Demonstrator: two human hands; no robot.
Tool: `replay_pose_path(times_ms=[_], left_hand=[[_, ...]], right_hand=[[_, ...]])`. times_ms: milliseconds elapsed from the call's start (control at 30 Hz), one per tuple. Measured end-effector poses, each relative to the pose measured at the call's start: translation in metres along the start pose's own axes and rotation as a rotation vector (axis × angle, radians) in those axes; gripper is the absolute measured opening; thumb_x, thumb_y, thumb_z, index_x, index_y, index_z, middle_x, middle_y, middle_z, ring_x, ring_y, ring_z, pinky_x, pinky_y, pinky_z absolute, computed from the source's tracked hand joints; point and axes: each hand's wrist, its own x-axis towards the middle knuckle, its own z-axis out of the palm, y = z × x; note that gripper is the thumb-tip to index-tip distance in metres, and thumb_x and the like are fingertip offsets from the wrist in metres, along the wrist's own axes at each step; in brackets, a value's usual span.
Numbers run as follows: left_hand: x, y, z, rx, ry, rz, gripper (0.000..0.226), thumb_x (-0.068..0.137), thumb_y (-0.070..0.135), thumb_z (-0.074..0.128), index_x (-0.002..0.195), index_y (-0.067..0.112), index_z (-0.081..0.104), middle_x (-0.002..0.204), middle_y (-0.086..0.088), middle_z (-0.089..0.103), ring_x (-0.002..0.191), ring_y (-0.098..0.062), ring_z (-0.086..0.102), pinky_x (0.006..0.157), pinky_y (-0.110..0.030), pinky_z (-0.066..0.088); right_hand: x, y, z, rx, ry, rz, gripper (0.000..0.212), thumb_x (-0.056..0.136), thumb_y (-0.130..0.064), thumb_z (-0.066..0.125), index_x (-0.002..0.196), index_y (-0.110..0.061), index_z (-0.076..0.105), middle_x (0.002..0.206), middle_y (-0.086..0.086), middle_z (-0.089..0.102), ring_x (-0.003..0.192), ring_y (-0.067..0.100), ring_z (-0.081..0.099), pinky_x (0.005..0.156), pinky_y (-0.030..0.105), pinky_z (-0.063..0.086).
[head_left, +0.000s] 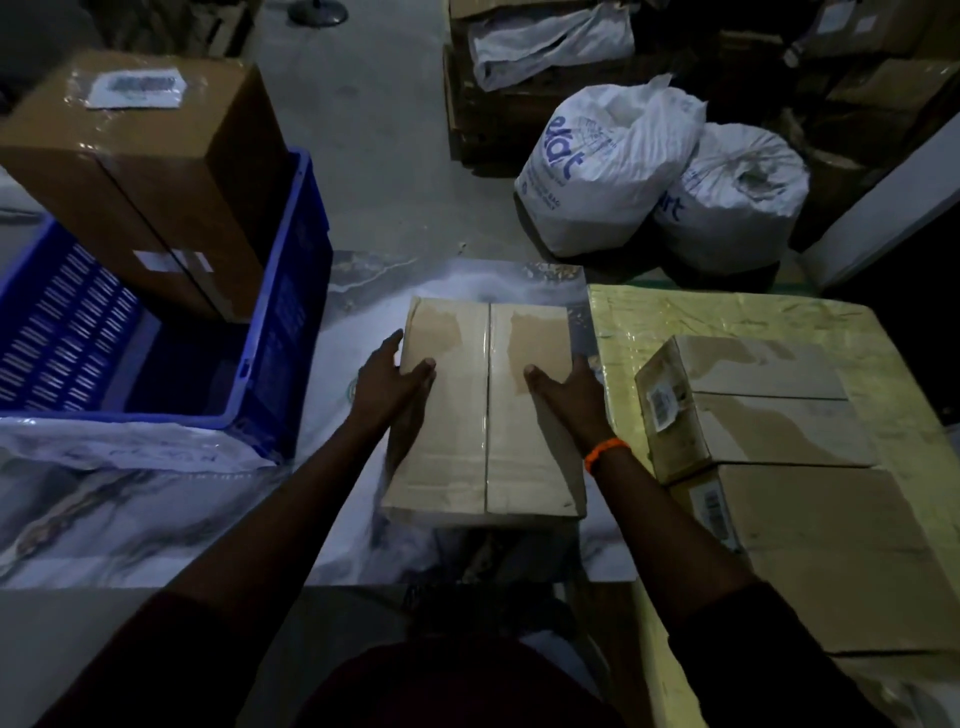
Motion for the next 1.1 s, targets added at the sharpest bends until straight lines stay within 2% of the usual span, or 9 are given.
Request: replay_pose_path(times_ms=[133,267,400,500,600,733,900,1033,1100], left_hand=[[0.023,0.014,-0.001,0.006,-0.089,-0.021,0.070,0.081,0.055,0.069,0.139,0.018,0.057,0.130,-0.009,0.067,0.116,-0.030,0.064,0.100,-0.048,0.053],[0.018,0.012,-0.004,-0.060,-0.061,0.006,0.063,0.086,0.042,0.075,0.142,0.021,0.057,0.129,-0.006,0.068,0.111,-0.026,0.066,0.094,-0.047,0.058],[0.010,0.021,-0.008,-0.135,-0.002,0.098,0.057,0.090,0.033,0.075,0.143,0.027,0.056,0.132,0.001,0.067,0.111,-0.014,0.064,0.091,-0.034,0.055],[0.006,0.037,-0.014,-0.251,0.051,0.181,0.060,0.090,0.023,0.076,0.146,0.026,0.053,0.138,0.006,0.062,0.117,-0.004,0.061,0.094,-0.027,0.054],[0.000,0.055,-0.023,-0.354,0.092,0.245,0.061,0.089,0.030,0.079,0.142,0.027,0.050,0.138,0.011,0.059,0.124,0.000,0.056,0.097,-0.026,0.054],[-0.024,0.068,-0.028,-0.499,0.116,0.217,0.066,0.081,0.063,0.075,0.130,0.022,0.056,0.130,0.008,0.063,0.118,-0.009,0.063,0.096,-0.035,0.058],[-0.053,0.058,-0.022,-0.508,0.118,0.131,0.069,0.074,0.086,0.060,0.112,0.029,0.061,0.119,0.014,0.065,0.113,-0.007,0.063,0.101,-0.051,0.054],[-0.071,0.058,-0.013,-0.471,0.089,0.135,0.061,0.080,0.077,0.063,0.111,0.026,0.062,0.115,0.012,0.067,0.109,-0.005,0.065,0.097,-0.043,0.057],[-0.077,0.062,-0.009,-0.436,0.082,0.150,0.052,0.086,0.065,0.066,0.113,0.021,0.062,0.114,0.009,0.067,0.105,-0.005,0.066,0.091,-0.035,0.058]], right_hand=[[0.021,-0.010,0.004,-0.004,0.027,0.037,0.049,0.091,-0.020,0.078,0.131,0.000,0.059,0.120,0.011,0.067,0.103,0.018,0.061,0.068,0.000,0.040],[0.015,-0.008,0.009,0.034,0.055,0.038,0.060,0.087,-0.033,0.080,0.136,-0.007,0.057,0.128,0.011,0.068,0.116,0.026,0.065,0.096,0.033,0.054],[0.006,-0.024,0.003,0.091,0.127,-0.021,0.053,0.089,-0.030,0.080,0.134,-0.010,0.059,0.123,0.007,0.070,0.107,0.020,0.066,0.088,0.027,0.052],[0.003,-0.044,-0.007,0.128,0.204,-0.064,0.056,0.089,-0.036,0.079,0.135,-0.012,0.058,0.125,0.007,0.069,0.107,0.021,0.066,0.092,0.035,0.056],[0.001,-0.059,-0.020,0.170,0.282,-0.122,0.059,0.089,-0.047,0.076,0.135,-0.014,0.060,0.128,0.004,0.069,0.114,0.020,0.065,0.096,0.041,0.056],[-0.019,-0.061,-0.031,0.249,0.347,-0.157,0.065,0.086,-0.073,0.061,0.129,-0.025,0.062,0.126,-0.001,0.066,0.115,0.017,0.063,0.097,0.046,0.055],[-0.054,-0.039,-0.036,0.263,0.398,-0.224,0.051,0.092,-0.074,0.046,0.114,-0.030,0.058,0.118,0.007,0.062,0.110,0.018,0.060,0.091,0.029,0.048],[-0.076,-0.024,-0.039,0.305,0.446,-0.144,0.046,0.095,-0.071,0.041,0.108,-0.029,0.054,0.103,0.008,0.060,0.094,0.014,0.057,0.084,0.033,0.046],[-0.084,-0.019,-0.044,0.316,0.446,-0.091,0.049,0.096,-0.072,0.041,0.118,-0.030,0.052,0.103,-0.002,0.059,0.095,-0.005,0.057,0.087,0.023,0.045]])
